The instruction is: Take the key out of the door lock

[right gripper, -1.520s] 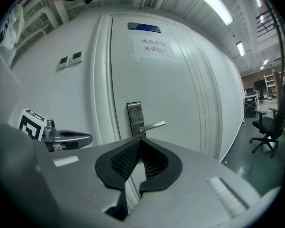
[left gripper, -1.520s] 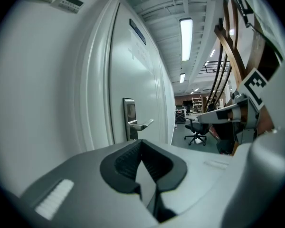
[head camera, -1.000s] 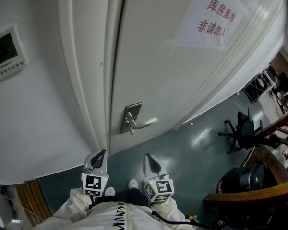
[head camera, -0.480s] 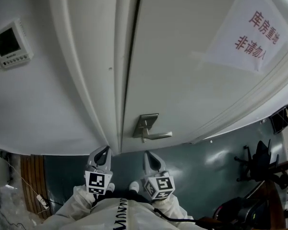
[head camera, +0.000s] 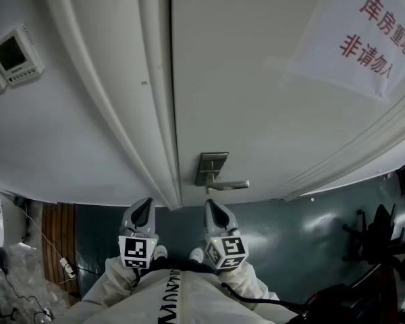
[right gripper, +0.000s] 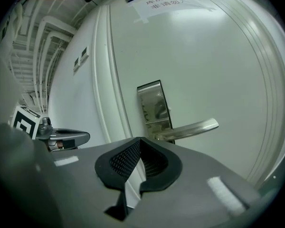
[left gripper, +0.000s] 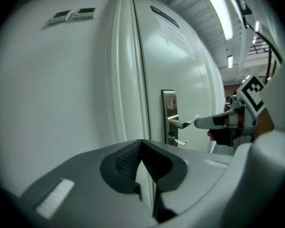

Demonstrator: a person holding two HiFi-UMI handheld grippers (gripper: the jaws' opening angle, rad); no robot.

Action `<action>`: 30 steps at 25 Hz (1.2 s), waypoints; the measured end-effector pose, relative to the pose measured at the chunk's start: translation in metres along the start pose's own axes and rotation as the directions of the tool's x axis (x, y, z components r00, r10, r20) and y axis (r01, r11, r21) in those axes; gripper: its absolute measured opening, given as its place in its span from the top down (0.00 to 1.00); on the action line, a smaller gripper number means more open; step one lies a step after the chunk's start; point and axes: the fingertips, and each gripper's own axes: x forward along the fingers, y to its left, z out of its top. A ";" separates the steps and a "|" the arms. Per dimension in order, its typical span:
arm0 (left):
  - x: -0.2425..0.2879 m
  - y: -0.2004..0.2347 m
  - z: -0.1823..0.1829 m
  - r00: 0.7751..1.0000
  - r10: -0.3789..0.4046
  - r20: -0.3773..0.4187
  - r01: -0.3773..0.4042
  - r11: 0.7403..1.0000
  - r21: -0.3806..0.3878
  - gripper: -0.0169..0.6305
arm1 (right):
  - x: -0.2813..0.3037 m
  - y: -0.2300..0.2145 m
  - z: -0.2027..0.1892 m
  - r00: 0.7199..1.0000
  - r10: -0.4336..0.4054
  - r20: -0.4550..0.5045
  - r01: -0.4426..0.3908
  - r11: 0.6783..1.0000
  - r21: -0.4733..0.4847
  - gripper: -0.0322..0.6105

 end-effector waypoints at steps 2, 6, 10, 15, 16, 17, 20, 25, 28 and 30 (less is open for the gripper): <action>0.001 -0.001 0.002 1.000 0.001 0.003 -0.001 1.000 0.002 0.97 | -0.001 -0.003 -0.003 1.000 -0.011 -0.002 0.011 1.000 -0.003 0.95; 0.003 -0.005 0.008 1.000 -0.005 0.014 0.004 1.000 0.011 0.97 | -0.001 -0.008 -0.012 1.000 -0.012 -0.027 0.012 1.000 0.005 0.88; 0.000 -0.005 0.008 1.000 -0.001 0.011 0.001 1.000 0.016 0.97 | 0.005 -0.013 -0.027 0.999 0.022 -0.047 -0.015 0.990 0.140 0.82; -0.006 0.001 0.006 1.000 0.015 0.002 -0.015 1.000 0.024 0.97 | 0.017 -0.028 -0.046 0.992 0.118 0.055 -0.126 0.778 0.615 0.75; -0.008 0.003 0.006 1.000 0.019 0.000 -0.019 1.000 0.025 0.97 | 0.020 -0.032 -0.050 0.989 0.123 0.086 -0.148 0.693 0.706 0.75; -0.009 0.004 0.006 1.000 0.023 -0.001 -0.023 0.999 0.027 0.97 | 0.022 -0.036 -0.054 0.987 0.116 0.108 -0.157 0.611 0.776 0.75; -0.014 0.008 0.005 0.999 0.033 -0.009 -0.032 0.999 0.034 0.97 | 0.026 -0.052 -0.066 0.988 0.071 0.140 -0.157 0.456 0.876 0.75; -0.021 0.016 0.002 0.999 0.050 -0.019 -0.049 0.998 0.041 0.97 | 0.039 -0.059 -0.068 0.966 0.059 0.252 -0.259 0.240 0.936 0.75; -0.025 0.019 0.001 0.998 0.059 -0.021 -0.058 0.997 0.043 0.97 | 0.041 -0.059 -0.071 0.959 0.052 0.278 -0.282 0.176 0.943 0.77; -0.026 0.021 0.000 0.998 0.063 -0.022 -0.062 0.997 0.042 0.97 | 0.042 -0.060 -0.075 0.961 0.049 0.271 -0.275 0.172 0.946 0.78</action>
